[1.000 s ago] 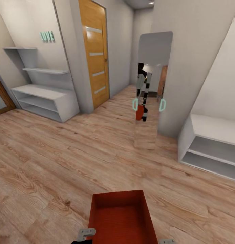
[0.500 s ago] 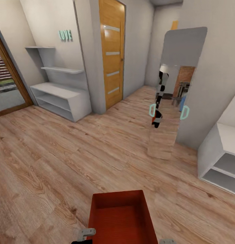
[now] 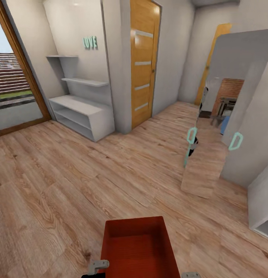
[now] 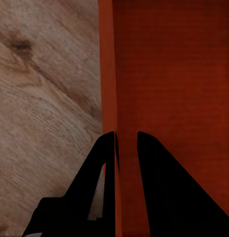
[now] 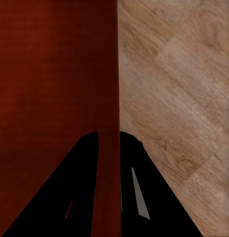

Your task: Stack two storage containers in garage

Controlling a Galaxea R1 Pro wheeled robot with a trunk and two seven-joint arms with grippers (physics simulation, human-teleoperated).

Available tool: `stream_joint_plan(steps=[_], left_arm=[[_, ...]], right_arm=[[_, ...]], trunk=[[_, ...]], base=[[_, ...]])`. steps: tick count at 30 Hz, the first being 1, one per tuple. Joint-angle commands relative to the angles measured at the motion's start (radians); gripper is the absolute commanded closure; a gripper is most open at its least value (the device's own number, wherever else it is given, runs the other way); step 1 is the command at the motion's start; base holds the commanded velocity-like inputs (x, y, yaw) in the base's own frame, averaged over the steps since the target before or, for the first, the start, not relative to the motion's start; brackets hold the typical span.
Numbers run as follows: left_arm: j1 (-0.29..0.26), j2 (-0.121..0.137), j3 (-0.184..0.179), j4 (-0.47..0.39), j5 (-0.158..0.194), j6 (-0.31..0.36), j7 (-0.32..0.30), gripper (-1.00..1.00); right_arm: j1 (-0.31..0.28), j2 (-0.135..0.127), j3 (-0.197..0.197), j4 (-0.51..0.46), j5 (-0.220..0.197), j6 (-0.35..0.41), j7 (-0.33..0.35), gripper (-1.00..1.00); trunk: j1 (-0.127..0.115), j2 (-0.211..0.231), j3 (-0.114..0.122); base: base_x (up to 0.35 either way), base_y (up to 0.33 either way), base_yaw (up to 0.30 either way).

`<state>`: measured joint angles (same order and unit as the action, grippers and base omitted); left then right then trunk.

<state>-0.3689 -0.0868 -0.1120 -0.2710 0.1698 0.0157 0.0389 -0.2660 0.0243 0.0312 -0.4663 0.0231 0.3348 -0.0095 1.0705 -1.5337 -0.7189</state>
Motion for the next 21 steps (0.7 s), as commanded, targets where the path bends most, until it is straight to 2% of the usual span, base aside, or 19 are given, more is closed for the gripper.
stream_joint_plan(steps=[1,21], left_arm=[[-0.001,0.021,-0.018,-0.004,-0.001,-0.034,0.01,1.0],[0.0,0.021,-0.018,-0.004,-0.002,-0.034,0.01,1.0]], right_arm=[[0.001,-0.001,0.015,0.002,-0.014,0.006,0.0,1.0],[0.001,-0.001,0.015,0.001,-0.014,0.008,0.0,1.0]], trunk=[[0.001,0.0,0.0],[0.001,0.0,0.002]], base=[[0.343,0.0,0.084],[0.343,0.0,0.011]])
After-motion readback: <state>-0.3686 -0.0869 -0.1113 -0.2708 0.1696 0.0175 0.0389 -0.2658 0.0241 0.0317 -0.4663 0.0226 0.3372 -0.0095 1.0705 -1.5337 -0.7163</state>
